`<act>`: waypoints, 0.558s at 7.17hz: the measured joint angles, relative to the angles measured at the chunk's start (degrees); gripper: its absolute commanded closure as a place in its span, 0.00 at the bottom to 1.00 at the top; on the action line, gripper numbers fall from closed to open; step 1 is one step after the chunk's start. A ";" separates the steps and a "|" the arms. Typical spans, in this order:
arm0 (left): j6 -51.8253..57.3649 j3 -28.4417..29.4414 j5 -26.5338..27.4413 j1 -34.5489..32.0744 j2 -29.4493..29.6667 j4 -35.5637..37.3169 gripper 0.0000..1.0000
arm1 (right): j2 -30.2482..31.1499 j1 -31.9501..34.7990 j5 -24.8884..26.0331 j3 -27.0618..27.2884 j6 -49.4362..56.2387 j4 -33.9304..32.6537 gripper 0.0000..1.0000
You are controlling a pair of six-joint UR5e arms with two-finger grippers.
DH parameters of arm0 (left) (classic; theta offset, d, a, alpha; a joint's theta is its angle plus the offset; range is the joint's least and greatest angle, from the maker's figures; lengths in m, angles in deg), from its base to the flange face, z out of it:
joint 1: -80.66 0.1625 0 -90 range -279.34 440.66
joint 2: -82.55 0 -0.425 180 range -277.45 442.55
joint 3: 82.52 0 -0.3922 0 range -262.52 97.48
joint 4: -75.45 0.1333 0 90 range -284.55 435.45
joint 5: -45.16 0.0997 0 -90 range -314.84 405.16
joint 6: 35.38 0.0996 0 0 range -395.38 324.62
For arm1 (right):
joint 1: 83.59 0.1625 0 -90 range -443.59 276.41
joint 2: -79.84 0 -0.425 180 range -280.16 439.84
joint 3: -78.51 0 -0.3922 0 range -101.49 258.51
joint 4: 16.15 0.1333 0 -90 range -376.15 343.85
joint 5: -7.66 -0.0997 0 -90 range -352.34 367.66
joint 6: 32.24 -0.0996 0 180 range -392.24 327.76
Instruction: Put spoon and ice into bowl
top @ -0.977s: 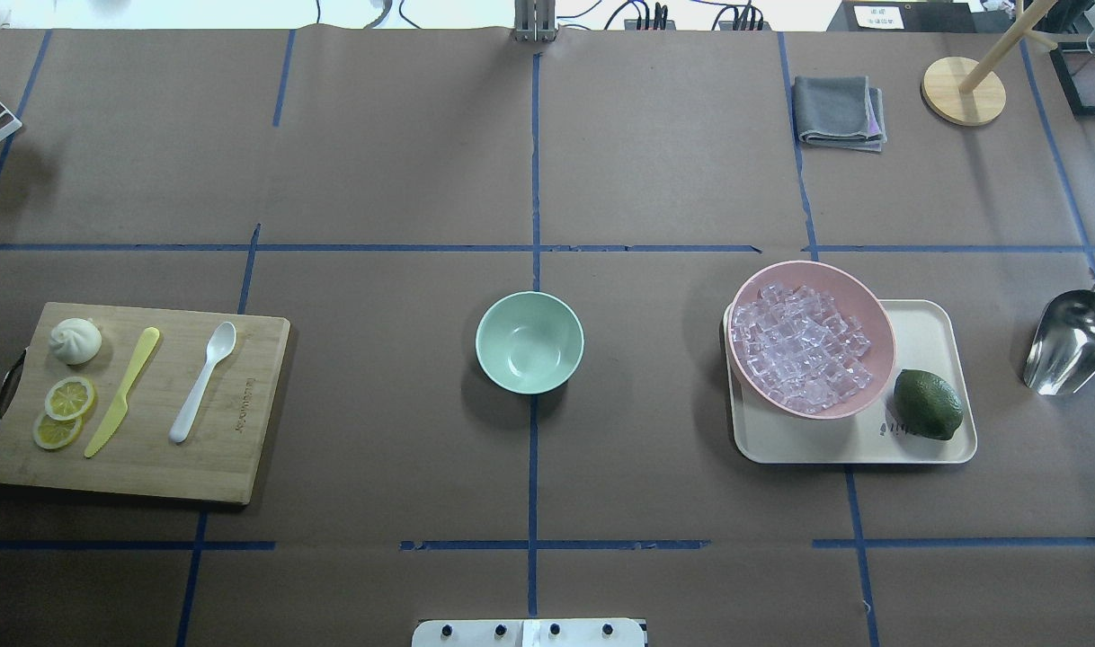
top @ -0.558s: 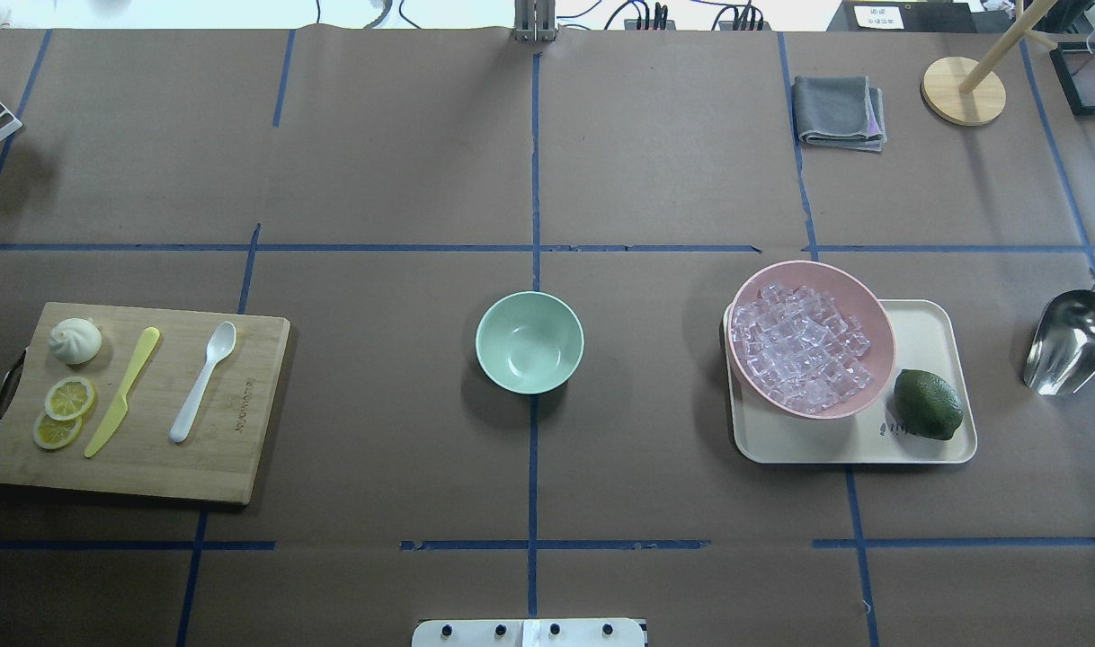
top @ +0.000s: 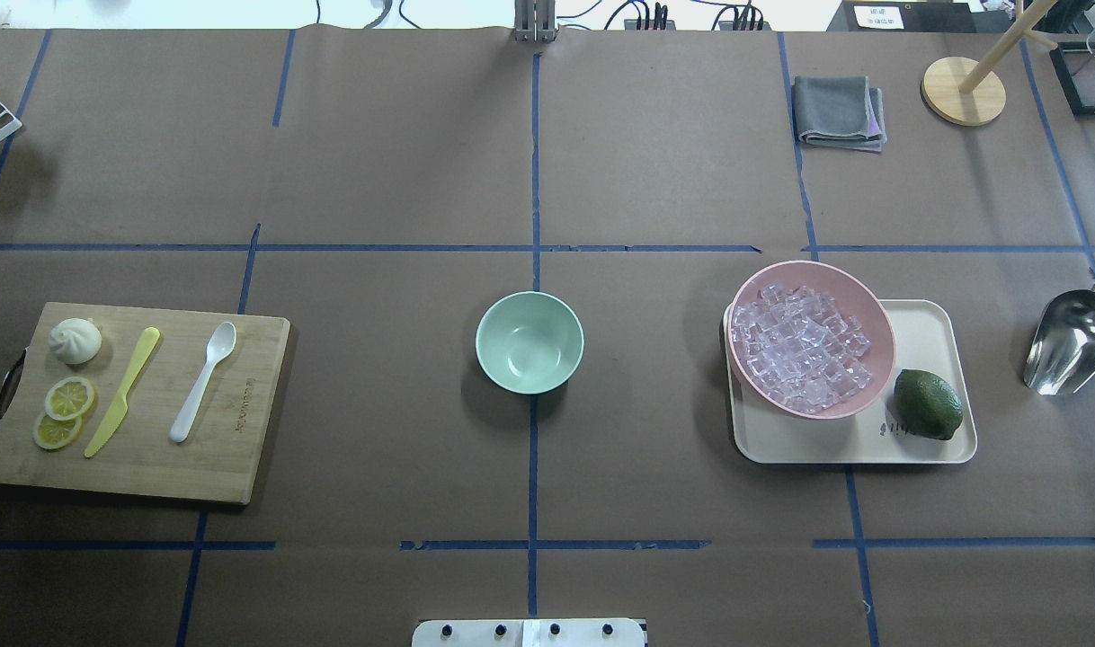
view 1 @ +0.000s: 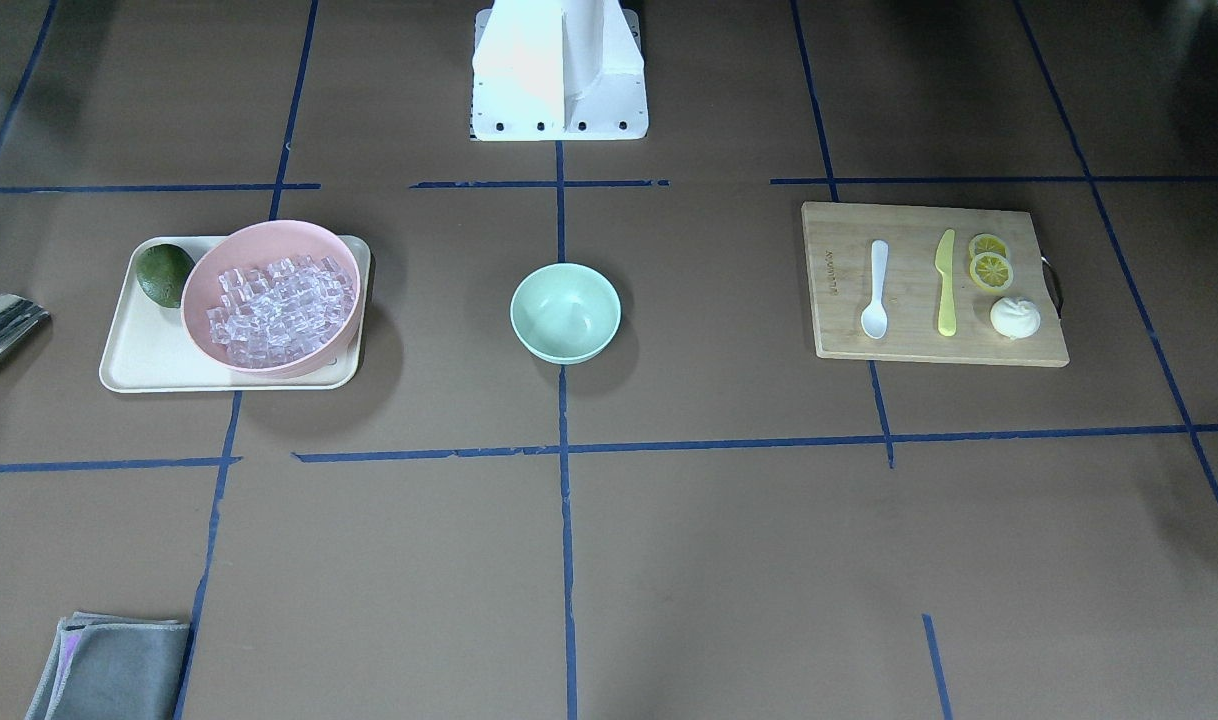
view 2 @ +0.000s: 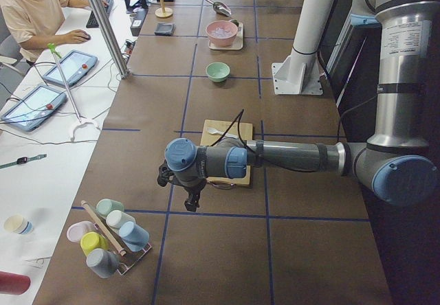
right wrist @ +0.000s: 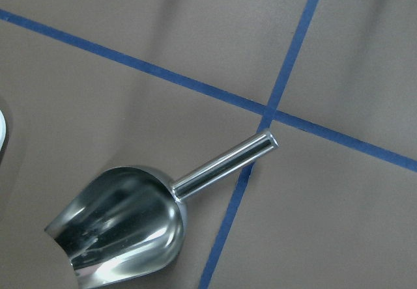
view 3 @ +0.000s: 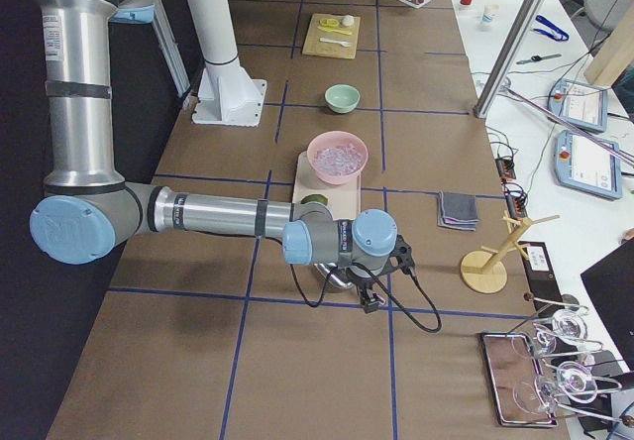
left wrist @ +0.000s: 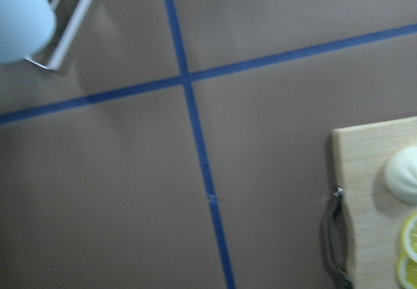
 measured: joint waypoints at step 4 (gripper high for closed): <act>-11.52 -3.58 -1.90 10.08 0.31 -12.68 0.00 | 2.48 -0.08 -5.24 0.11 -0.74 4.74 0.00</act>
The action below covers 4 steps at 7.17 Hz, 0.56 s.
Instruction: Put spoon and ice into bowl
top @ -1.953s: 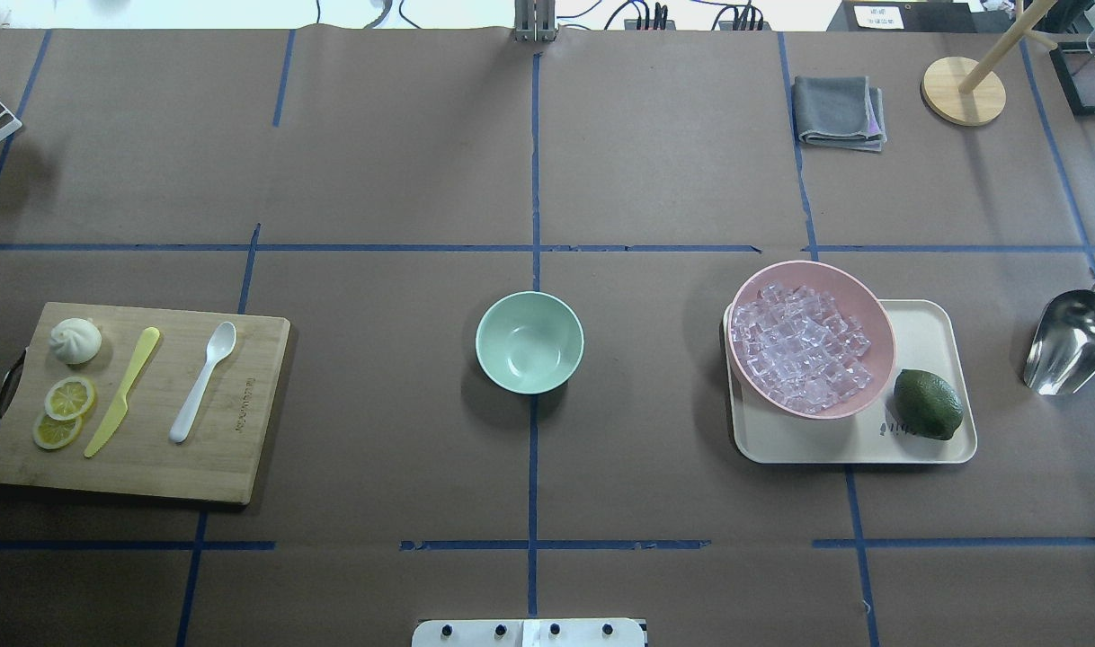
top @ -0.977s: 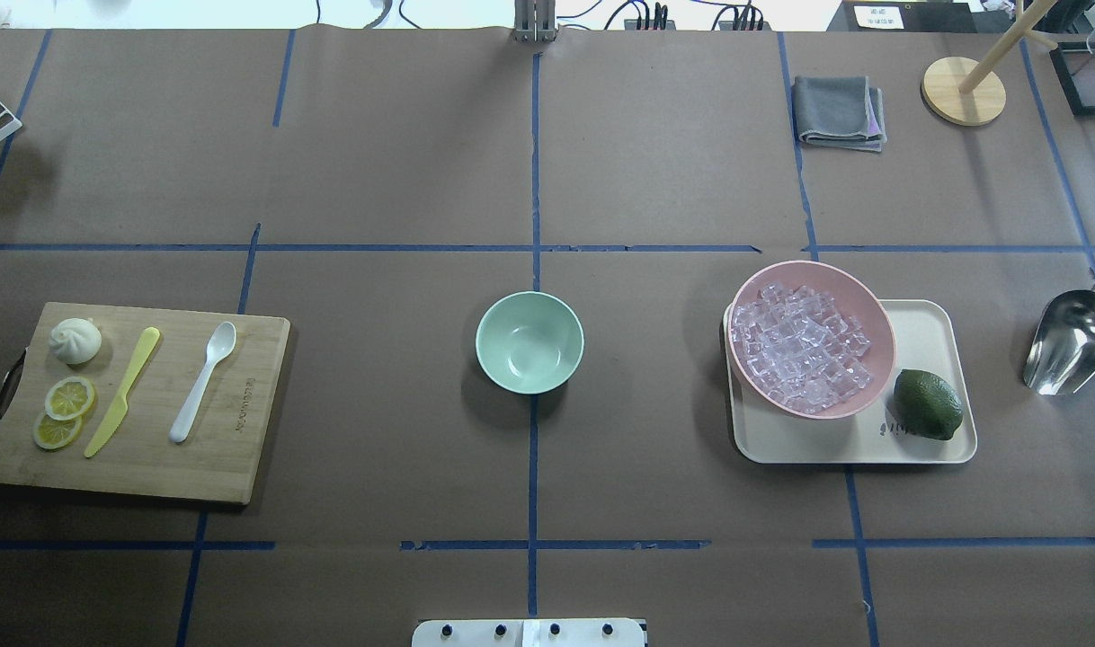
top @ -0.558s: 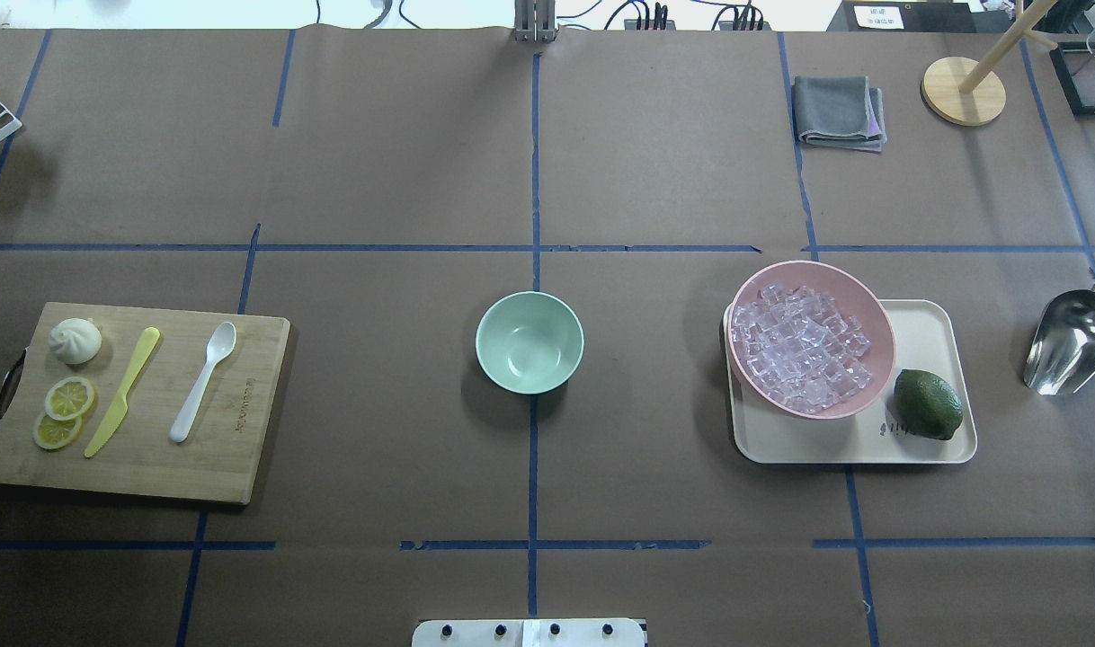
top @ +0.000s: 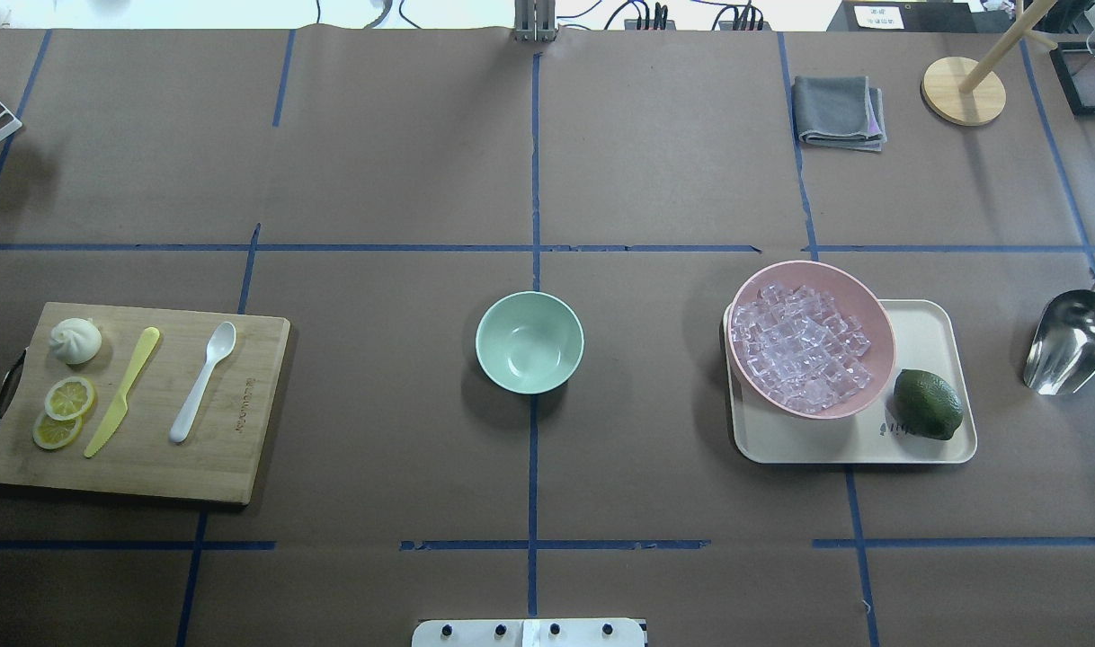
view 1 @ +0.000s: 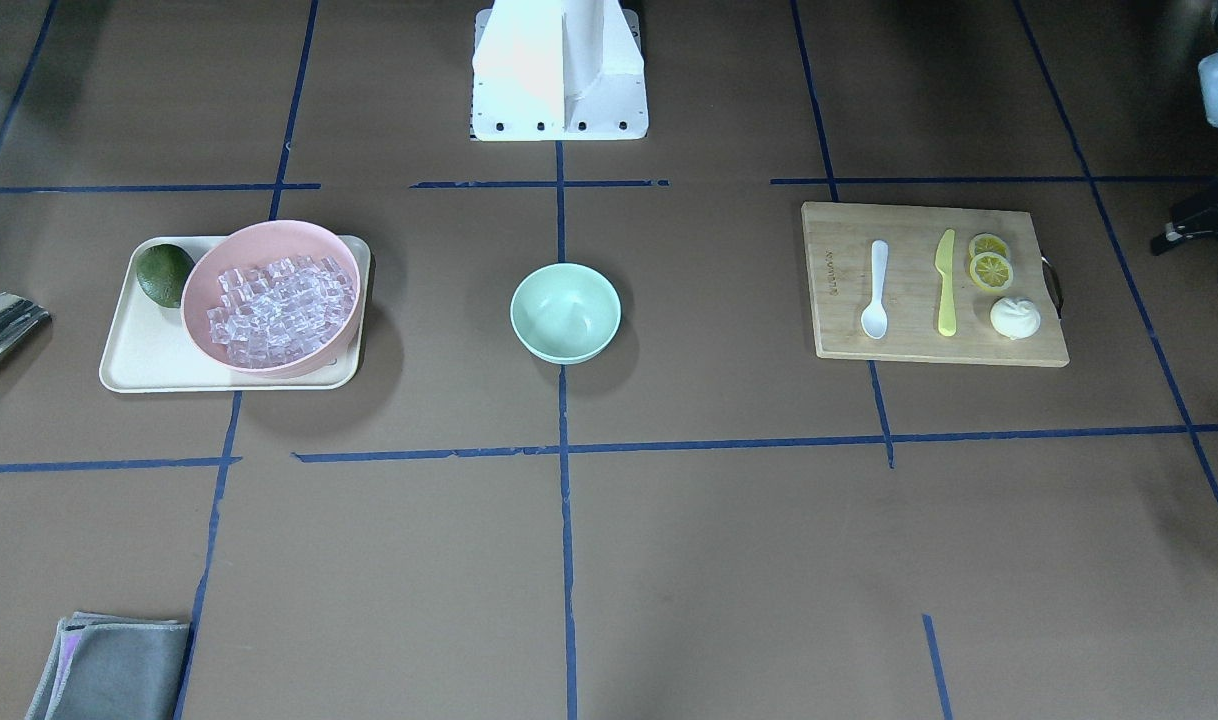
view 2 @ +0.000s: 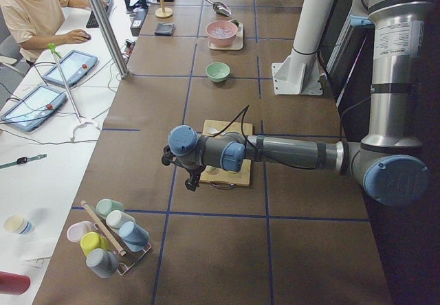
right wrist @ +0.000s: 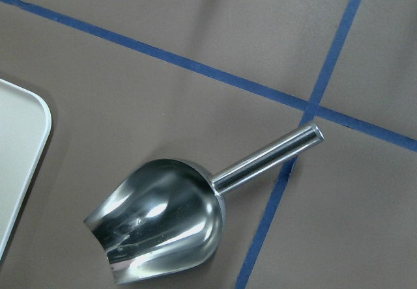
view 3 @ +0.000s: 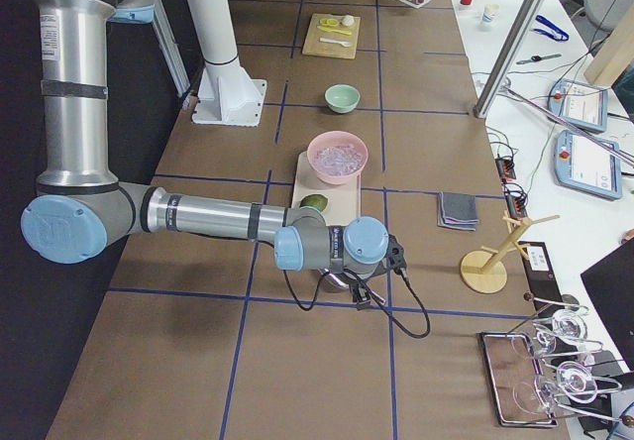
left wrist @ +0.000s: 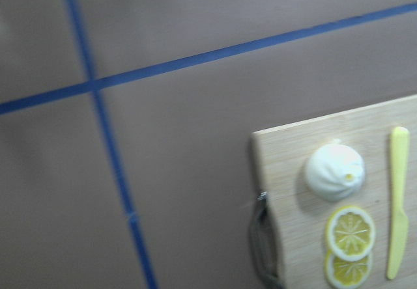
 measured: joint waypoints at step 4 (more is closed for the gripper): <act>-34.33 -5.70 15.85 22.71 1.43 -19.07 0.07 | 0.30 0.00 -0.45 0.29 0.18 0.43 0.00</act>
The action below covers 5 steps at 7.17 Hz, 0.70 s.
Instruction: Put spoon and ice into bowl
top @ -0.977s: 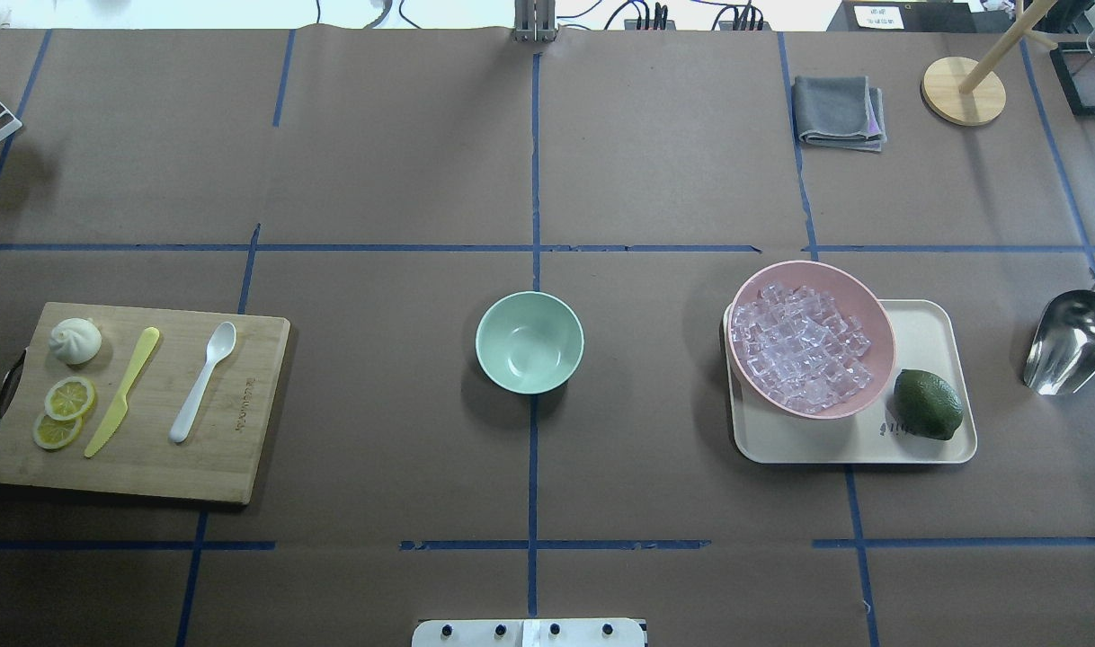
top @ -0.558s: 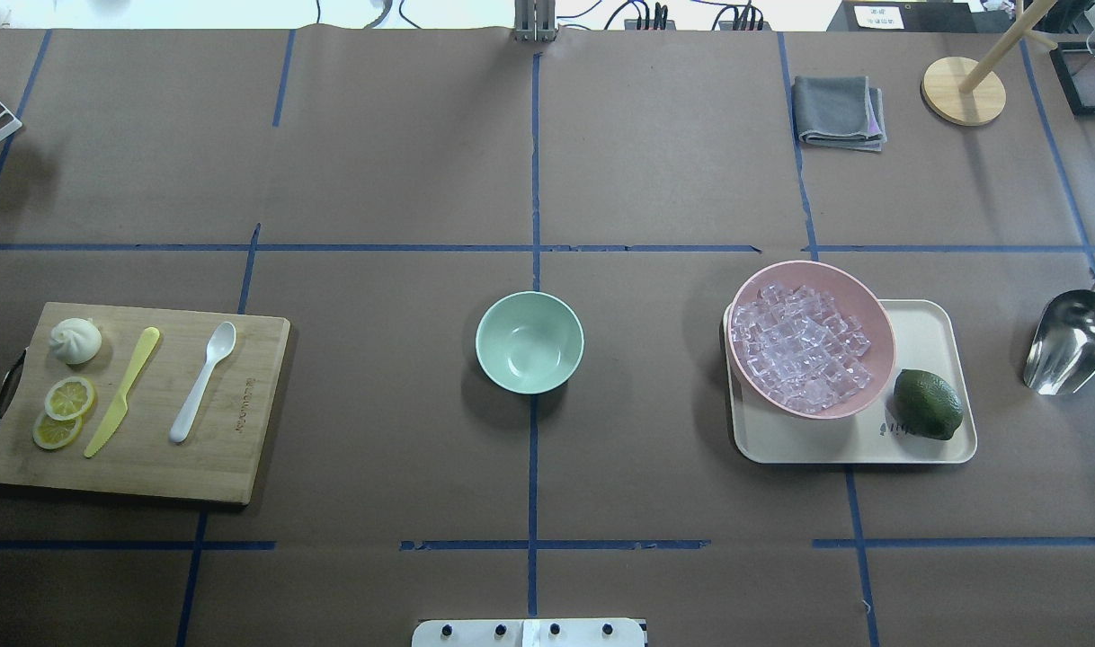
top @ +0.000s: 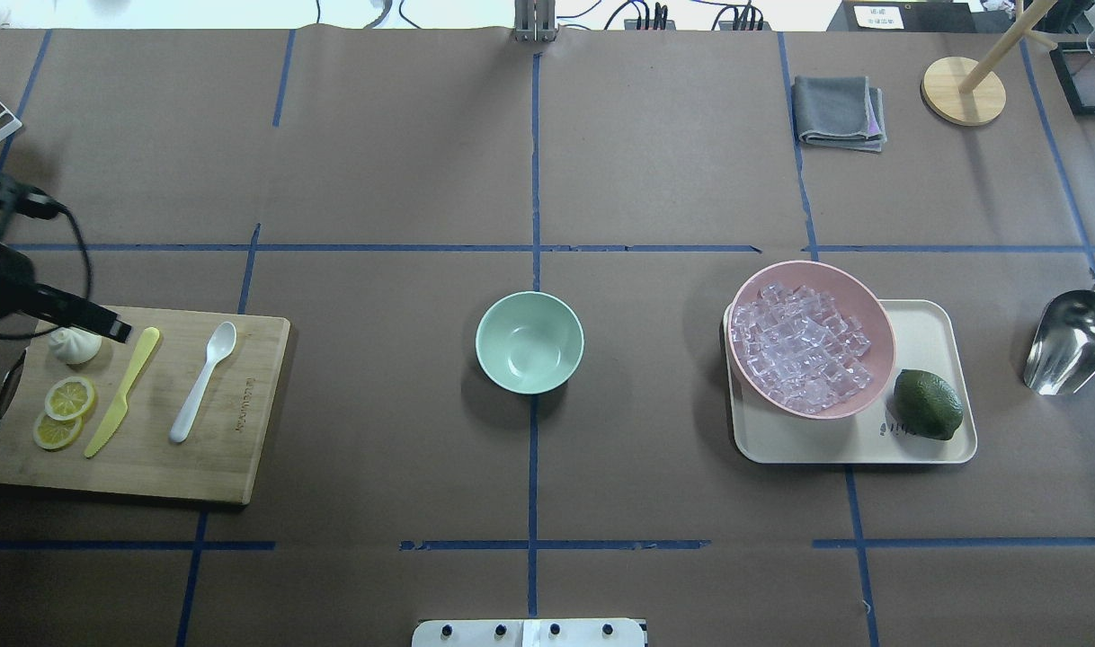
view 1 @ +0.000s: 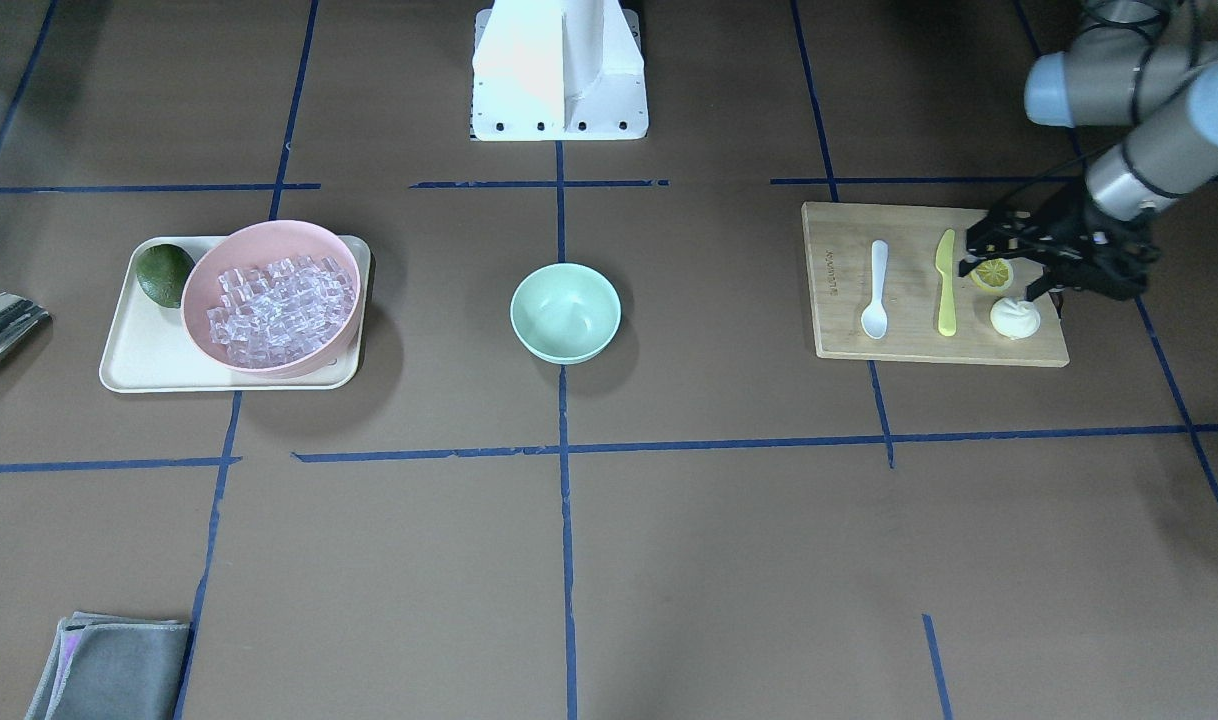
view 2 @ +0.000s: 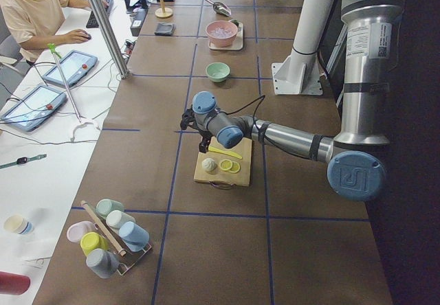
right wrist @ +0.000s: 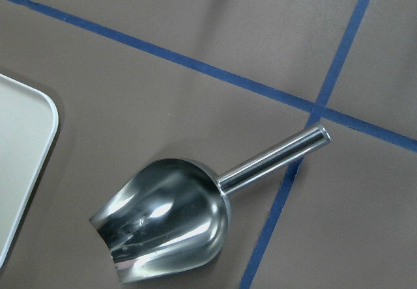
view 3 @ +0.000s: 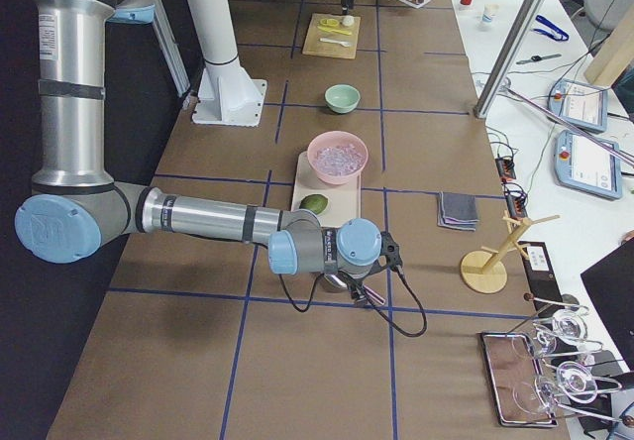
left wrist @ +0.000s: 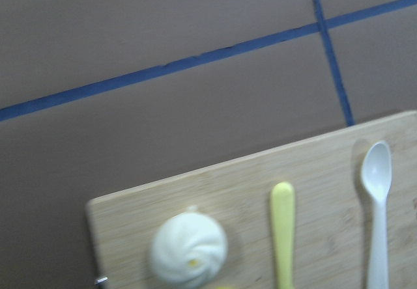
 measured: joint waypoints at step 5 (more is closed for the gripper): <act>-4.88 -2.12 14.30 13.00 0.10 -0.22 0.12 | -0.21 -0.06 -0.11 0.21 -0.24 -0.02 0.00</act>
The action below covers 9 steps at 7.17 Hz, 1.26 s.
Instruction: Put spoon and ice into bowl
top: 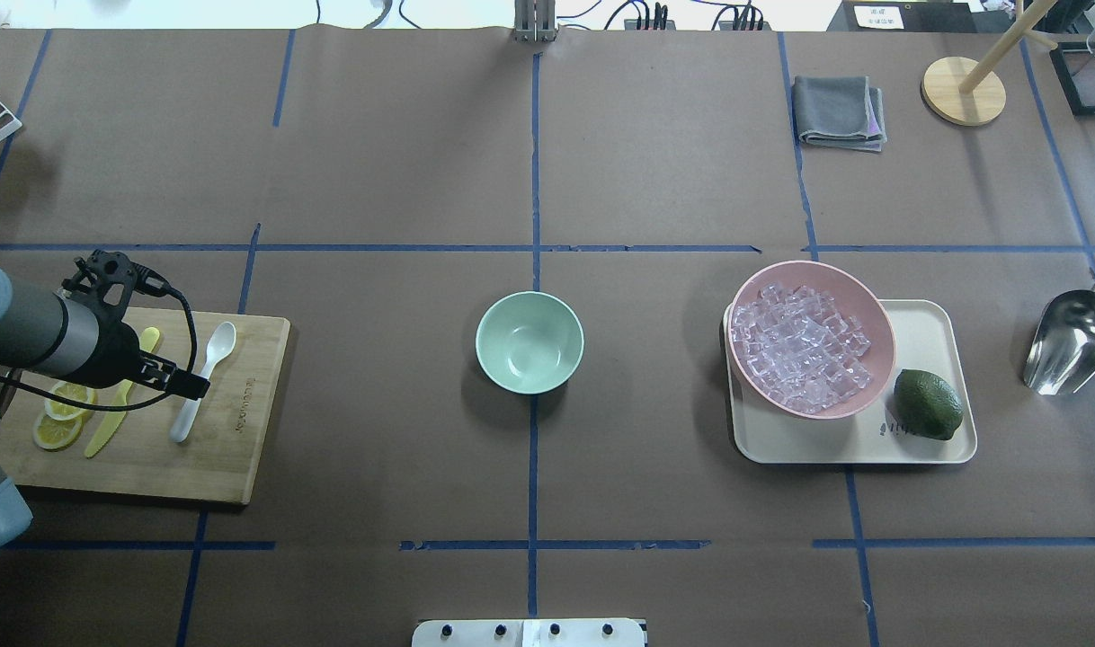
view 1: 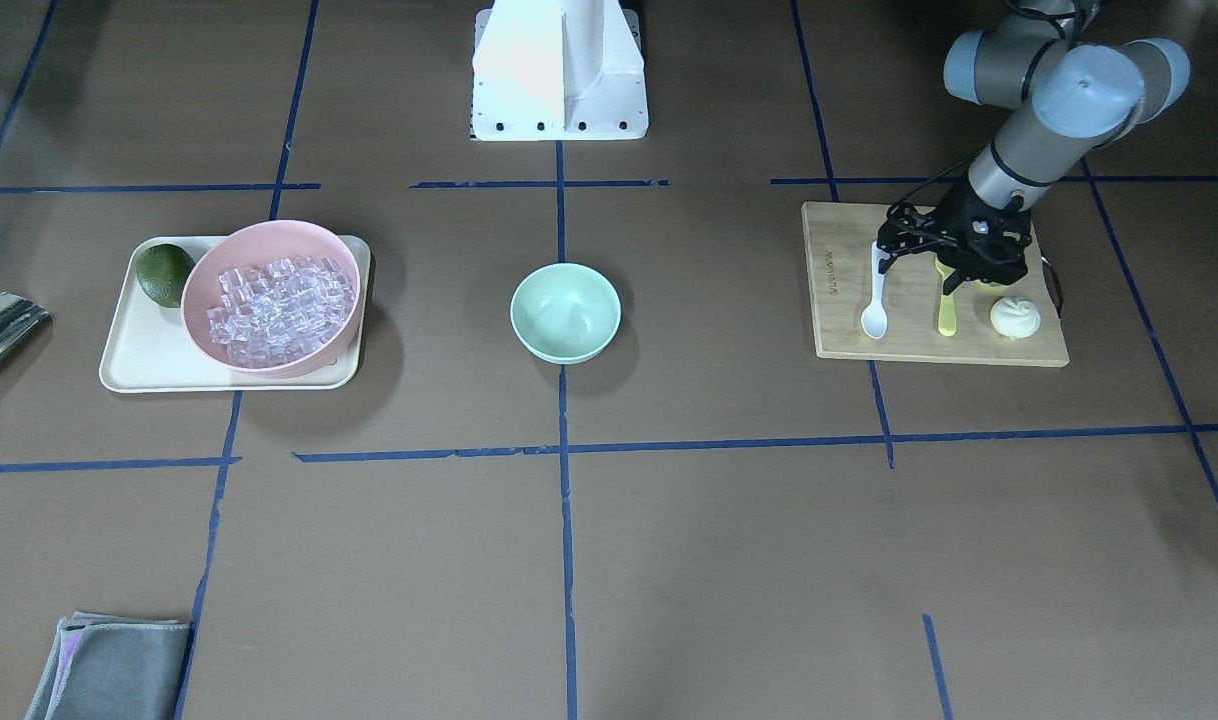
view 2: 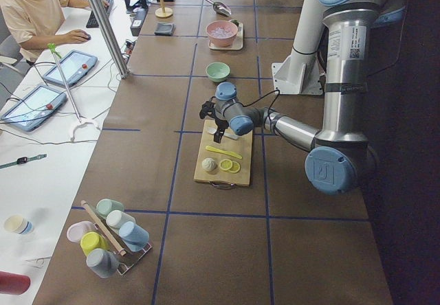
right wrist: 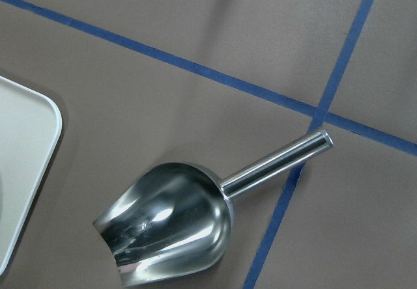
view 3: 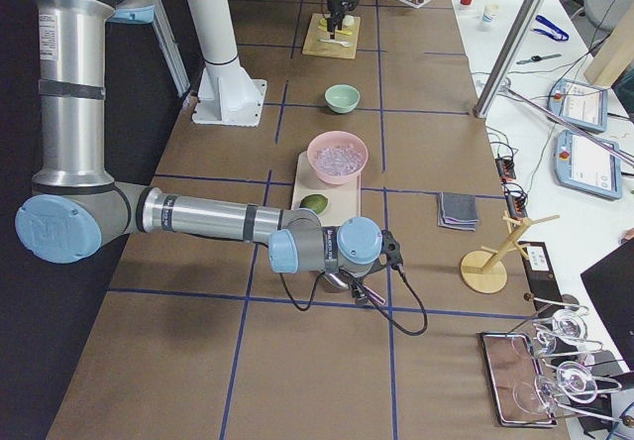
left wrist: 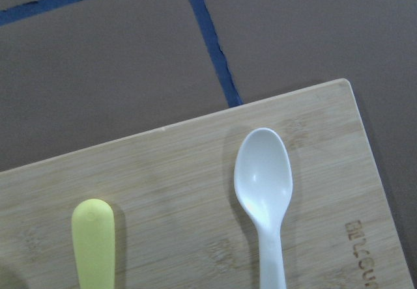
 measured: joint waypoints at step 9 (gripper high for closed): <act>0.05 -0.59 4.45 4.06 0.38 0.44 1.00 | -0.20 -0.06 0.09 -0.09 0.03 -0.07 0.00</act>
